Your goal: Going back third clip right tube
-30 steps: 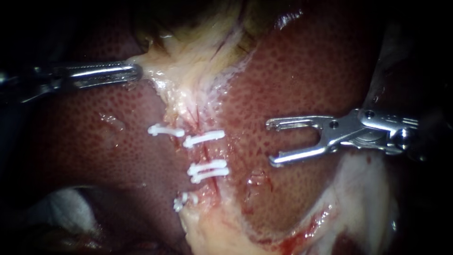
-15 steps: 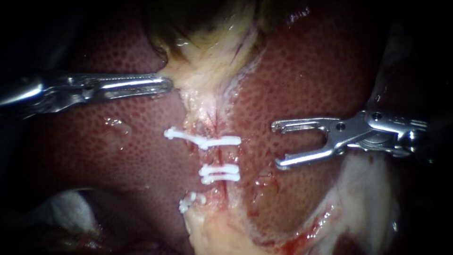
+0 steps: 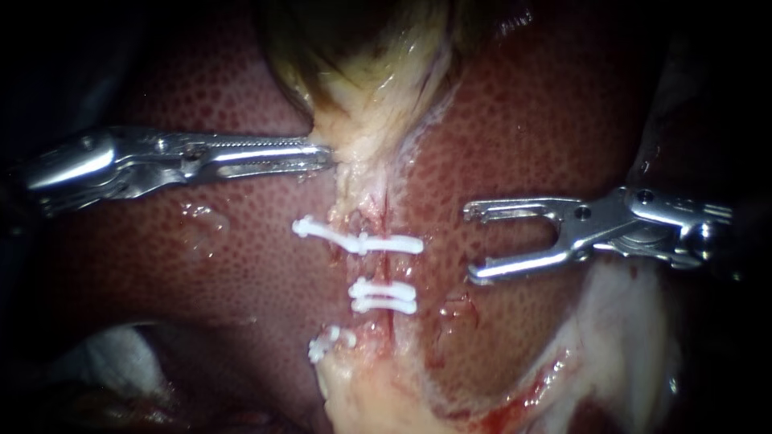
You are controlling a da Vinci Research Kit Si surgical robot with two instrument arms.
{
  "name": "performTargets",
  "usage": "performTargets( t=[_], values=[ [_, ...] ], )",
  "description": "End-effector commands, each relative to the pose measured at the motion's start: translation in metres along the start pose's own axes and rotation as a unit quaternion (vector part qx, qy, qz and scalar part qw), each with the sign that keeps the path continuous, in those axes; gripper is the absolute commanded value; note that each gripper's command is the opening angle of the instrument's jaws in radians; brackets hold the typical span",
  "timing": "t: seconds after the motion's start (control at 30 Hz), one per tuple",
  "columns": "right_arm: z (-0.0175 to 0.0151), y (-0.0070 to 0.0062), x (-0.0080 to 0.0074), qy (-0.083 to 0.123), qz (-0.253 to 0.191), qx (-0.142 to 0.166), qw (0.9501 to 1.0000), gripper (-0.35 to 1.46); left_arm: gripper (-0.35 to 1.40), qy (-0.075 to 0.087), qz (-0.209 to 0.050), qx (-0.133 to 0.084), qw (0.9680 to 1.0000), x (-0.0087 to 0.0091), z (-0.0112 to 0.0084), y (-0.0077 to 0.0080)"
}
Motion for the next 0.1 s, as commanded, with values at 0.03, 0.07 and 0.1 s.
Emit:
performTargets(
  t=[0.03, 0.07, 0.1],
  values=[
    [0.0000, 0.0000, 0.0000, 0.000, 0.000, 0.000, 1.0000, 0.50, -0.35, 0.000, 0.000, 0.000, 1.0000, 0.0000, 0.0000, 0.0000],
    [0.0000, 0.0000, 0.0000, 0.000, 0.000, 0.000, 1.0000, 0.50, -0.35, 0.000, 0.000, 0.000, 1.0000, 0.0000, -0.0001, 0.0000],
    [0.0000, 0.0000, 0.0000, 0.000, 0.000, 0.000, 1.0000, 0.50, -0.35, 0.000, 0.000, 0.000, 1.0000, 0.0000, -0.0001, 0.0000]
  ],
)
